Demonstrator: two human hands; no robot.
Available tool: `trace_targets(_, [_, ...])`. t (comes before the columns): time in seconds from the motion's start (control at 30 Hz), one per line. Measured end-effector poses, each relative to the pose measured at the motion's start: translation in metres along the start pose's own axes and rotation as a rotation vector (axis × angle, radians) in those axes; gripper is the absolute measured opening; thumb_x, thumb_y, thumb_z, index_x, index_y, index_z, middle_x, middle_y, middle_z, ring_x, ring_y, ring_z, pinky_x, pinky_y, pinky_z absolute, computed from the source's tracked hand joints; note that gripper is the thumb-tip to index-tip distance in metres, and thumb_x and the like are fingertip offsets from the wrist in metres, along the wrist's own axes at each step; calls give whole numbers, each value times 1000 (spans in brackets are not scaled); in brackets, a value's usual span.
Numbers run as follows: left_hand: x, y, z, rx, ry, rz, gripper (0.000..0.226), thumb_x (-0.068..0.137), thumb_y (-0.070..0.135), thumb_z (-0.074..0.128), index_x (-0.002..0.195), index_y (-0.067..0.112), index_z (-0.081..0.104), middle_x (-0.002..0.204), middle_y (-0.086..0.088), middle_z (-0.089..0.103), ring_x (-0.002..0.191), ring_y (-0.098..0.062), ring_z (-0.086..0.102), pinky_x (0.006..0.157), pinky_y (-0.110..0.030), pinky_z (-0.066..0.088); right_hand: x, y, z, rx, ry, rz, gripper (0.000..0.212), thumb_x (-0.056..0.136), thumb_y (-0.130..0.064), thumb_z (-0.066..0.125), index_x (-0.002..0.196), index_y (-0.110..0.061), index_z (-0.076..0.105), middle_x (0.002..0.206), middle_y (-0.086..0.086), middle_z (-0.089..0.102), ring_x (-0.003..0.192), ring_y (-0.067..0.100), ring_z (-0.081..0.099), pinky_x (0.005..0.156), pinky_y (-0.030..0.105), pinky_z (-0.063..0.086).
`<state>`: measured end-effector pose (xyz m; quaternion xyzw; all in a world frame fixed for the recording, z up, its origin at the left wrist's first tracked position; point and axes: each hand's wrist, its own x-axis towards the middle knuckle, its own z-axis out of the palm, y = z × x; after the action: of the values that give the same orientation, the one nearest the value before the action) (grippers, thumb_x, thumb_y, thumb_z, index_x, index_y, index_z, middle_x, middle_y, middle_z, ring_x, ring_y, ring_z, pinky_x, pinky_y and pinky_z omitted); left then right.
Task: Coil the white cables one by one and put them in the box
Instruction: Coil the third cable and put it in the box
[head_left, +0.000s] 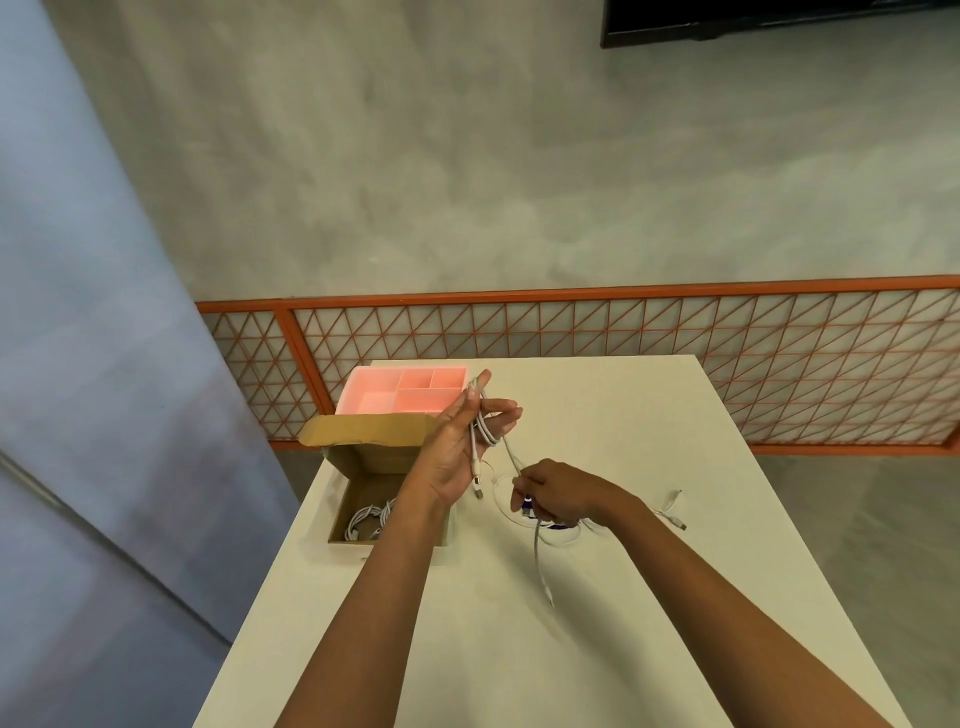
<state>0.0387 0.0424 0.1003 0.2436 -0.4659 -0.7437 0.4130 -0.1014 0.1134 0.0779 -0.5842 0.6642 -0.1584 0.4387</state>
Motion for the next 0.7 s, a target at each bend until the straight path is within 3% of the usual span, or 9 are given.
trace_targets(0.13, [3, -7, -2, 187, 42, -39, 44, 102, 27, 35, 145, 16, 32, 91, -4, 75, 95, -20, 70, 89, -30, 52, -7, -9, -3, -60, -68, -38, 38, 102, -28, 34, 79, -17, 62, 55, 2, 48, 48, 17, 38, 49, 24, 34])
trace_targets(0.3, [2, -16, -4, 466, 44, -86, 39, 103, 31, 32, 141, 22, 37, 96, 3, 74, 92, -15, 71, 83, -22, 50, -8, -21, -10, -249, 8, -87, 41, 100, -31, 38, 82, -16, 71, 79, 7, 63, 69, 19, 51, 69, 30, 40])
trace_targets(0.4, [-3, -18, 1, 559, 16, -101, 24, 103, 29, 31, 124, 28, 43, 103, 8, 70, 87, -7, 69, 75, -15, 49, -12, -27, -16, -286, 1, -113, 41, 100, -29, 38, 82, -12, 71, 78, -11, 61, 72, 14, 53, 68, 26, 41])
trace_targets(0.47, [-3, -20, 2, 651, 31, -92, 23, 103, 34, 32, 123, 29, 43, 116, 10, 59, 99, -5, 61, 85, -15, 47, -15, -32, -19, -322, -7, -170, 43, 101, -32, 37, 75, -17, 68, 97, -23, 57, 87, 11, 57, 77, 27, 44])
trace_targets(0.5, [-2, -23, 0, 713, 32, -83, 32, 101, 41, 34, 131, 30, 40, 121, 5, 57, 106, -12, 58, 95, -24, 46, -17, -35, -22, -335, -2, -187, 45, 101, -34, 36, 74, -18, 68, 98, -22, 56, 84, 11, 57, 76, 26, 43])
trace_targets(0.53, [0, -27, -5, 762, 17, -77, 39, 97, 50, 36, 133, 34, 38, 120, -5, 60, 109, -22, 59, 100, -36, 46, -19, -37, -25, -342, 5, -192, 47, 101, -36, 36, 75, -15, 69, 87, -17, 58, 73, 10, 55, 70, 22, 40])
trace_targets(0.6, [3, -35, -14, 793, -31, -92, 44, 92, 59, 39, 129, 35, 41, 103, -19, 64, 96, -30, 65, 94, -50, 49, -24, -43, -33, -368, 36, -204, 48, 101, -37, 36, 75, -12, 67, 61, -10, 50, 55, 5, 45, 58, 18, 33])
trace_targets(0.7, [1, -32, -9, 726, -58, -127, 35, 102, 33, 34, 136, 25, 37, 85, -13, 65, 69, -16, 68, 64, -35, 59, -28, -47, -46, -364, 111, -242, 48, 100, -40, 40, 66, -14, 62, 50, -9, 46, 47, 4, 42, 55, 19, 34])
